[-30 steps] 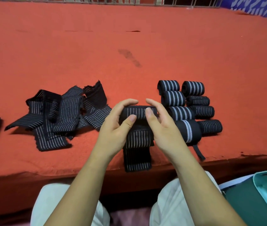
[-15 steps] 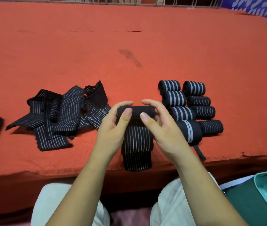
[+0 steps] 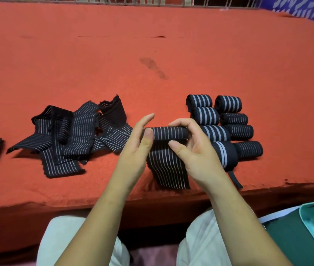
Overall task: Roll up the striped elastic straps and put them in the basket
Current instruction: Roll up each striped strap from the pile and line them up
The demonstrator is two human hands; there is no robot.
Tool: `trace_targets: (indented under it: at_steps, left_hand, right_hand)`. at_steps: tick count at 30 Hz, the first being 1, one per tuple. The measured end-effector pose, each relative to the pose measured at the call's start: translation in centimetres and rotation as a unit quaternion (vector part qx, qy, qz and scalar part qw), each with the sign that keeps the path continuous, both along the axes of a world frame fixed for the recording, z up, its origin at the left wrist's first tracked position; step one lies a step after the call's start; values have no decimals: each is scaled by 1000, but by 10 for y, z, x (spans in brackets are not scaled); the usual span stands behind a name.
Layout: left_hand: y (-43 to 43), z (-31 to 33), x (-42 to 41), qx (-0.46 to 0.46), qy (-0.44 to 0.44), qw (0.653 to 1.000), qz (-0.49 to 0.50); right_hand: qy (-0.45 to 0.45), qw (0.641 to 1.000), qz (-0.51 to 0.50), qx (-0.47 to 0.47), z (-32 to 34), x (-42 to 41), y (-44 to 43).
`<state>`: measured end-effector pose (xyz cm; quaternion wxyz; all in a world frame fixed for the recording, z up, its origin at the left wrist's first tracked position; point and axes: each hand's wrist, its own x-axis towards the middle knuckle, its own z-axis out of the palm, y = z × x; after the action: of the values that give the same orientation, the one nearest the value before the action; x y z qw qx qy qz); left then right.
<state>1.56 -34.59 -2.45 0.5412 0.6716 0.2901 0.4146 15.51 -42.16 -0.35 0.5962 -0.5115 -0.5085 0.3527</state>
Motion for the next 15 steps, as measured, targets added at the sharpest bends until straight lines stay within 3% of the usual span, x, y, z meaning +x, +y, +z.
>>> trace_targets:
  at_steps: [3,7,11,13,15]
  left_hand:
    - [-5,6,4,18,40,998,49]
    - [-1,-2,5,46,5,998,31]
    - [-2,-3,2,66,-42,997,-4]
    - [1,-4,2,98,-35,995,-2]
    - [0,-2,2,65,-55,996,-23]
  right_hand:
    - [-13,1000,10,2,1,-1,-1]
    - [13,999,6,-29,-1,-3,-1]
    - [-37,994,-36,-92,-3,-5,2]
    - [-46,995,-49,-71,-5,-5,4]
    - [-22,998,-42,-42,-7,-3,4]
